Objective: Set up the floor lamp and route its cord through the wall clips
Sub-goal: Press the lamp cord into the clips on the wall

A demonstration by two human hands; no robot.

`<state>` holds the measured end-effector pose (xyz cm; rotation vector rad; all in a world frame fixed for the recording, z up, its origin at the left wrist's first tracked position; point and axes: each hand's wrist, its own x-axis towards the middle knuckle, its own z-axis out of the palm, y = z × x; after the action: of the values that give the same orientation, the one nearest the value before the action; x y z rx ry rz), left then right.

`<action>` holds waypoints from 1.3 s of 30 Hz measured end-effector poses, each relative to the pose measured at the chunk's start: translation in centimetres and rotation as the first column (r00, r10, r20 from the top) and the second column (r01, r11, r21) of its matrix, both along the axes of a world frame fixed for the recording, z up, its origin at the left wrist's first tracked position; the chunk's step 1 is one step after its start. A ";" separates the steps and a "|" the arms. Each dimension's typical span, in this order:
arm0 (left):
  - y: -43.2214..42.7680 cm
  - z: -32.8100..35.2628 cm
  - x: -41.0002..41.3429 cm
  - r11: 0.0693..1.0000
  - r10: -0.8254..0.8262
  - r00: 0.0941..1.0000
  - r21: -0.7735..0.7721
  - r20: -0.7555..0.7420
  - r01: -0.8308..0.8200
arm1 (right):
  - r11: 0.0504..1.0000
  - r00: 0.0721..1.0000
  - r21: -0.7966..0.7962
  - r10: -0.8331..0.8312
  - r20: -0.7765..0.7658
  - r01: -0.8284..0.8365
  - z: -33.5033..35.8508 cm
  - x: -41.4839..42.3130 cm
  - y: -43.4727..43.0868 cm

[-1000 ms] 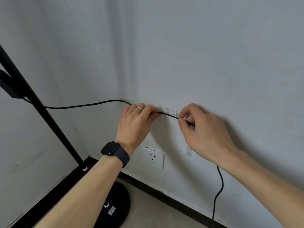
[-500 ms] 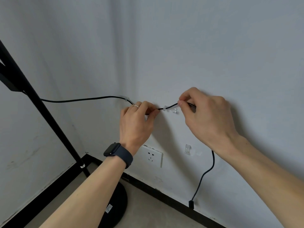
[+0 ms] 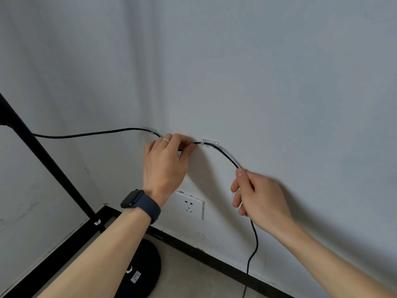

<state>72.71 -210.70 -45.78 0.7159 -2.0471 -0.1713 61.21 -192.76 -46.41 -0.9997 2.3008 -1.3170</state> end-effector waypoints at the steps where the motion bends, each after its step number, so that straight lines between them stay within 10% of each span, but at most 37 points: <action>1: 0.7 0.2 -0.7 1.000 -0.017 0.999 -0.009 0.035 0.017 | 0.998 0.998 -0.037 -0.047 0.043 0.049 0.0 -0.2 0.7; 9: 0.3 0.1 -1.1 1.000 0.030 0.999 -0.006 0.038 -0.030 | 0.992 0.978 -0.074 -0.117 -0.170 0.106 0.8 -0.8 0.2; 18: 0.8 -0.1 -0.1 0.998 0.056 0.991 -0.024 0.118 -0.053 | 0.960 0.873 -0.023 0.263 0.410 -0.278 -5.1 -0.9 1.4; 26: 3.7 -1.5 0.9 0.975 0.098 0.975 -0.217 0.197 -0.054 | 0.941 0.936 0.170 0.245 0.253 -0.292 -9.7 -0.4 3.9; 39: 4.8 -4.6 -2.3 0.676 0.018 0.892 -0.663 0.451 0.322 | 0.975 0.983 0.159 0.136 0.125 -0.155 -8.5 -1.5 2.7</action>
<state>70.42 -205.87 -50.39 0.0537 -2.3248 0.7509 59.66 -190.08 -54.89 -0.9904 2.1674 -1.0733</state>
